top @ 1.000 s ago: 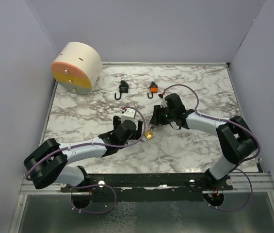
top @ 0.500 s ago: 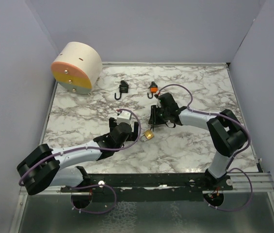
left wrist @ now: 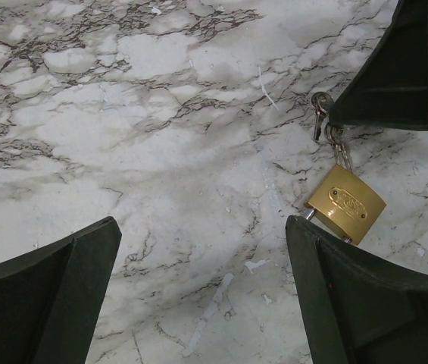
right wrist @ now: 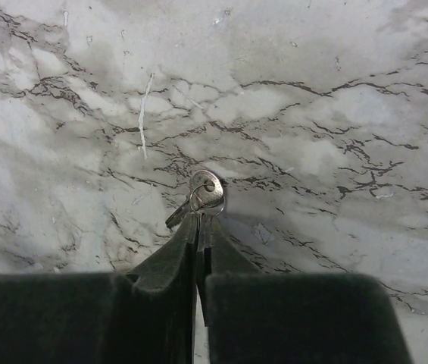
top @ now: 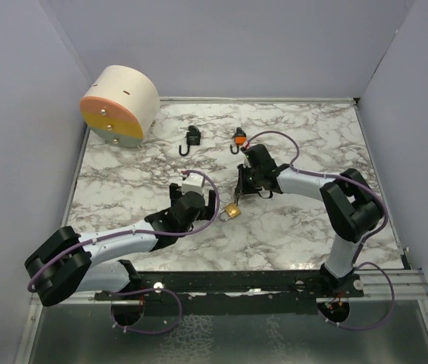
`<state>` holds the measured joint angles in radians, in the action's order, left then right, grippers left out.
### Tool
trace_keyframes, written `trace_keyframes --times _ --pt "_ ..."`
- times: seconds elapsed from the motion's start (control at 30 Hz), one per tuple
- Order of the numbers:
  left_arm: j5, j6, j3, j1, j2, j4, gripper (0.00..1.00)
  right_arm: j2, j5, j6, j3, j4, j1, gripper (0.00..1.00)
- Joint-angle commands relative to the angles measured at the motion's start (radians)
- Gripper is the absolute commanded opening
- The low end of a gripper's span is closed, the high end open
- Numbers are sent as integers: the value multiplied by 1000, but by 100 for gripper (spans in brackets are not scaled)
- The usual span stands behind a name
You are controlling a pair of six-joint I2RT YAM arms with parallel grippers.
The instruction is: Unlock with the key
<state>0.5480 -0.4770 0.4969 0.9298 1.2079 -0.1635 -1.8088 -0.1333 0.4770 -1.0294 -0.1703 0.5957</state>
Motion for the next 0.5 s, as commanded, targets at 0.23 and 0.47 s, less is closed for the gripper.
trace_keyframes --times 0.23,0.47 --pt "0 50 -71 -2 -62 -195 94 277 69 -125 86 125 7 1" --pt "-87 167 -100 -7 -71 -396 89 426 54 -203 92 129 6 1"
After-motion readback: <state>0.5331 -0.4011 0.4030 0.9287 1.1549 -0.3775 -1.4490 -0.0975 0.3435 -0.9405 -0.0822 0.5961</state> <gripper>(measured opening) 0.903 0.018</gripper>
